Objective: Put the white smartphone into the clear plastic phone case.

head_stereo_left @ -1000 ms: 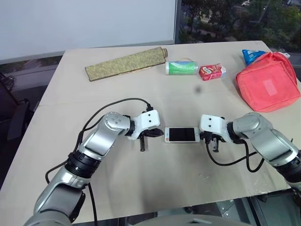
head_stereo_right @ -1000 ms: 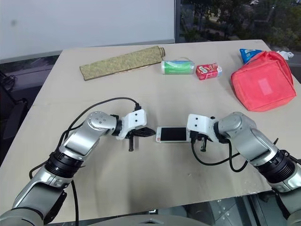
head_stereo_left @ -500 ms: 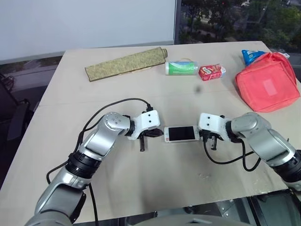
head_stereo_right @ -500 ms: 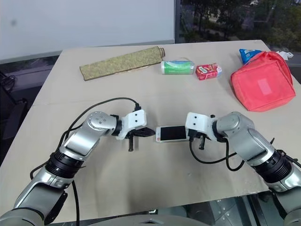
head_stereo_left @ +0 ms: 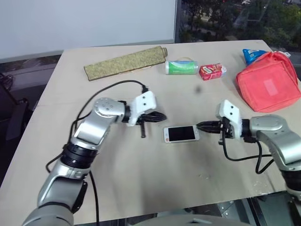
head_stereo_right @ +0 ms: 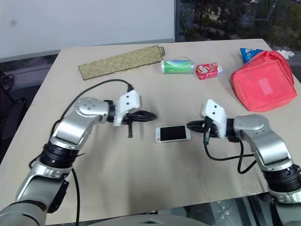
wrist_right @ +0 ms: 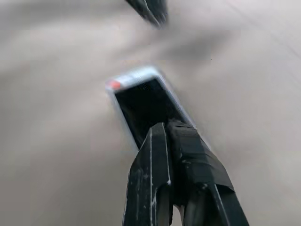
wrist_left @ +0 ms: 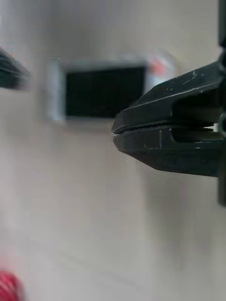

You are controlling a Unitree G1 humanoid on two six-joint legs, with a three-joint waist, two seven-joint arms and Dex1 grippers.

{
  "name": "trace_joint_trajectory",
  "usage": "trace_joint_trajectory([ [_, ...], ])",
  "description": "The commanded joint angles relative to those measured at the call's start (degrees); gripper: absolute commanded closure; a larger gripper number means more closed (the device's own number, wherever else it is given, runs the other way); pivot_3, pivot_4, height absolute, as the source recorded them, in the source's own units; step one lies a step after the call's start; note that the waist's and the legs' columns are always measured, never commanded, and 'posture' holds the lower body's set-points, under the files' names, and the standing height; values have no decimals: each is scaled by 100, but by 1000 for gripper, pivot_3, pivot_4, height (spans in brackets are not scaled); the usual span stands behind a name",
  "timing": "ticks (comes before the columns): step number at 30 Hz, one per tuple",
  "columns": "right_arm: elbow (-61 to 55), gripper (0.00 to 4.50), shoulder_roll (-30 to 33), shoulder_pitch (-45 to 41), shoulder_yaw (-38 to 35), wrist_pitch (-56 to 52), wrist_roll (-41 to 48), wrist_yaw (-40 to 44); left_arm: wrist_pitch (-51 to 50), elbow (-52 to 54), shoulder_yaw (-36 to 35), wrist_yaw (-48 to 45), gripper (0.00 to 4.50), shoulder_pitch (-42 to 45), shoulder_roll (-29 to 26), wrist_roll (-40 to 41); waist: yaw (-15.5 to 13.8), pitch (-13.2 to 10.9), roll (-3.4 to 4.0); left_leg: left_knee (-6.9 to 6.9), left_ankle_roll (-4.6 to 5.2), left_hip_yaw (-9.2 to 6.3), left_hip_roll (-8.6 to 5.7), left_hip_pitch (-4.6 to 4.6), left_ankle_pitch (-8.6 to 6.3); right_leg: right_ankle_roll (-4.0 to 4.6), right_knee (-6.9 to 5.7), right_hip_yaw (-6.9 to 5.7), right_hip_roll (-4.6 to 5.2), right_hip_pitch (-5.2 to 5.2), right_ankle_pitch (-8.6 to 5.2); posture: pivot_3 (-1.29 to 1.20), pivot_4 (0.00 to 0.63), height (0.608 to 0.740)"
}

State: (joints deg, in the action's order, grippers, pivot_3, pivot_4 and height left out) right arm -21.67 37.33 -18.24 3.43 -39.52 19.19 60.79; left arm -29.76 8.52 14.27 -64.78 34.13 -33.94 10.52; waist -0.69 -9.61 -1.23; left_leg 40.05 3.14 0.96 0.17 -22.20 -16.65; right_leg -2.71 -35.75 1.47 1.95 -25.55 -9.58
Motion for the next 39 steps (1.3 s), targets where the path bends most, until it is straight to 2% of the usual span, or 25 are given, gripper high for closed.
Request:
trace_joint_trajectory([
  [1, 429, 4441, -512, 527, -137, 1042, 286, 59, 43, 73, 301, 198, 4500, -193, 715, 290, 1, 2, -3, 0, 1, 1, 0, 2, -1, 4, 3, 0, 0, 2, 2, 0, 150, 740],
  [4, 925, 4441, -821, 745, -151, 1685, 318, 149, 139, -168, 472, 263, 4500, -332, 930, 175, 15, 0, 0, 0, 1, 5, -1, 3, -1, 5, 0, 2, -1, 1, 2, 0, 150, 740],
  [8, 1553, 4441, -997, 807, -140, 2259, 316, 267, 432, -529, 758, 214, 4500, -483, 738, -136, 123, -1, 1, 0, 1, 13, 3, 17, 0, 13, -10, 10, -10, 2, -17, 0, 150, 740],
  [14, 2077, 4441, -1062, 693, -207, 2490, 452, 329, 778, -898, 863, 277, 4500, -709, 558, -425, 143, 1, 3, 0, 0, 9, 15, 40, 0, 17, -16, 11, -21, 22, -15, 0, 150, 740],
  [22, 2768, 4441, -1105, 588, 59, 2872, 42, 179, 1070, -1101, 908, 369, 4500, -837, 514, -583, 142, 8, 5, 0, 0, 13, 13, 51, 0, 17, -12, 12, -12, 34, -15, 0, 150, 740],
  [29, 3358, 4441, -999, 607, 495, 3187, -555, 86, 1128, -1136, 877, 394, 4500, -893, 447, -611, 154, 25, 5, -2, 0, 14, 17, 136, -1, 16, -11, 12, -13, 109, -18, 0, 150, 740],
  [35, 3583, 4441, -948, 604, 1039, 2940, -1029, -19, 1113, -1103, 860, 396, 4500, -948, 409, -605, 176, 96, -9, -2, -1, 13, 25, 163, -2, 17, -10, 10, -12, 131, -19, 0, 150, 740],
  [39, 3672, 4441, -965, 564, 1458, 2113, -1360, -310, 1131, -1125, 851, 405, 4500, -962, 380, -631, 188, 152, -48, -30, -2, 18, 29, 208, -2, 18, -5, 9, -3, 157, -20, 0, 150, 740],
])
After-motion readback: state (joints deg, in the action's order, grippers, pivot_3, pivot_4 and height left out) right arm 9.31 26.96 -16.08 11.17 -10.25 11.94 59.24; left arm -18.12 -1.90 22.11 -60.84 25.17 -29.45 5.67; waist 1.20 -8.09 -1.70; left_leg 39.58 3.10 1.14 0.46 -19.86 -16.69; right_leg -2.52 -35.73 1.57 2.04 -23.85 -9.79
